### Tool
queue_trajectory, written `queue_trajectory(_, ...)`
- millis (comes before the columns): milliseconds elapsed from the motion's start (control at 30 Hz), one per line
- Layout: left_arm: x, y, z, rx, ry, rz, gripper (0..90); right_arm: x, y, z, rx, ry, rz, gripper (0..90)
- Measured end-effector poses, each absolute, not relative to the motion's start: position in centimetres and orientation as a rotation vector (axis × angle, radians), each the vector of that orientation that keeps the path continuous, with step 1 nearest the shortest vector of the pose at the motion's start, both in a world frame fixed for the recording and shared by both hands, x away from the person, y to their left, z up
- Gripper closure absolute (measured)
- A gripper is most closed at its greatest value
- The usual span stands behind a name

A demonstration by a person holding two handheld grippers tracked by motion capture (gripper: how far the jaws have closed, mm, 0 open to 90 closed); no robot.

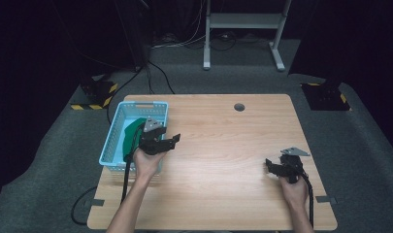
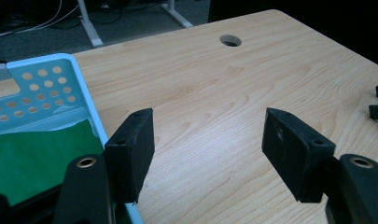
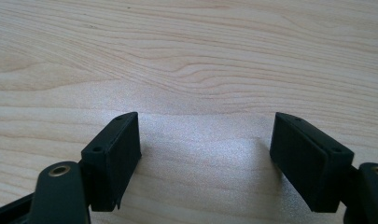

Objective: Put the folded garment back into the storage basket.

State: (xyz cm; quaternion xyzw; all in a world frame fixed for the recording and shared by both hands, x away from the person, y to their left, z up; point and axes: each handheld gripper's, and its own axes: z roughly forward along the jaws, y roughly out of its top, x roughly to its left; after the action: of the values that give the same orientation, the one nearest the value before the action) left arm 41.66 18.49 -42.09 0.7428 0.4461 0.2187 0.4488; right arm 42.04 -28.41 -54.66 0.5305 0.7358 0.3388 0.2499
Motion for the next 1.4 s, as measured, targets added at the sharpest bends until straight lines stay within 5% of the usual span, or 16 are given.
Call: queue_trajectory(1400, 41.1, 15.7, -42.8, 1.862, 1.034, 0.489, 34.4, 42.0, -28.4, -54.7, 1.443, 2.005, 0.924, 24.4)
